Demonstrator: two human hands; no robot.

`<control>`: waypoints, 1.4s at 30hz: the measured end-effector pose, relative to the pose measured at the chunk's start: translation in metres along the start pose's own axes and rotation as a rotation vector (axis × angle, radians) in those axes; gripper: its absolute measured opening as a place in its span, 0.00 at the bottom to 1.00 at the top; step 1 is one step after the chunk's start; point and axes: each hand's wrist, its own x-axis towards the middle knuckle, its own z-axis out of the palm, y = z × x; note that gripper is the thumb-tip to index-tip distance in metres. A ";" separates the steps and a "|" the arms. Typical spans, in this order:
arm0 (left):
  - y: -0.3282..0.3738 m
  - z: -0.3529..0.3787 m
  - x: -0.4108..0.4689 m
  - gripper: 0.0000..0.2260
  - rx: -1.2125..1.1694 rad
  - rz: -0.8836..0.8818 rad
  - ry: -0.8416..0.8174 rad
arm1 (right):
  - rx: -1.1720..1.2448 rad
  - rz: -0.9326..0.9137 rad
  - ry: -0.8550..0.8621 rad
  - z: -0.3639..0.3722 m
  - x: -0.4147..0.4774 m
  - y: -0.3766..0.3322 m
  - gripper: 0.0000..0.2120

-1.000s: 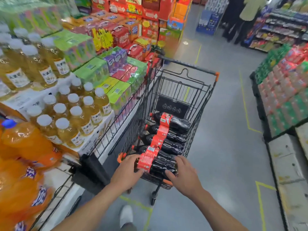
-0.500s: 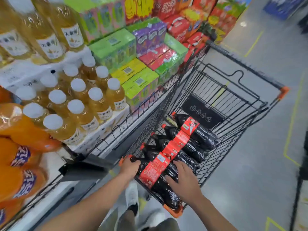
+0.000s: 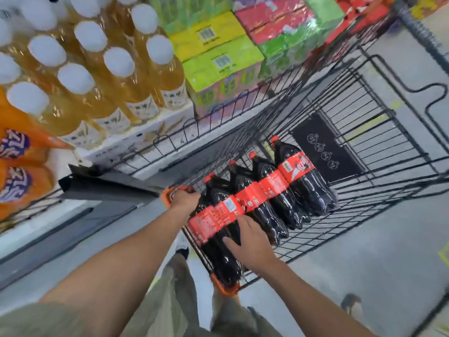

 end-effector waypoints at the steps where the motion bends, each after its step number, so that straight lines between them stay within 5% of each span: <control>1: 0.001 0.002 0.002 0.10 0.015 -0.004 0.005 | 0.000 -0.010 -0.012 0.002 0.001 0.005 0.35; 9: 0.001 0.014 0.026 0.16 0.167 -0.022 0.048 | 0.001 0.004 -0.092 0.017 0.005 0.033 0.38; 14: 0.009 0.015 0.027 0.19 0.216 -0.076 0.025 | 0.078 0.079 -0.228 0.032 0.011 0.038 0.49; 20: 0.014 0.004 0.024 0.19 -0.142 -0.169 -0.059 | 0.127 0.112 -0.218 0.045 0.009 0.028 0.58; 23: 0.020 0.006 0.013 0.14 -0.266 -0.075 -0.063 | 0.255 0.152 -0.194 0.052 0.010 0.025 0.62; 26: 0.020 0.012 0.003 0.25 -0.361 -0.004 -0.127 | 0.380 0.168 -0.152 0.056 0.006 0.021 0.65; 30: 0.002 0.010 -0.004 0.22 -0.205 -0.001 -0.163 | 0.453 0.175 -0.062 0.061 0.001 0.015 0.63; 36: 0.004 0.010 -0.029 0.19 -0.296 0.062 -0.085 | 0.401 0.154 -0.033 0.055 -0.006 0.011 0.54; 42: 0.029 -0.006 -0.069 0.14 -0.357 0.264 -0.007 | 0.375 0.043 0.078 0.020 -0.013 0.000 0.57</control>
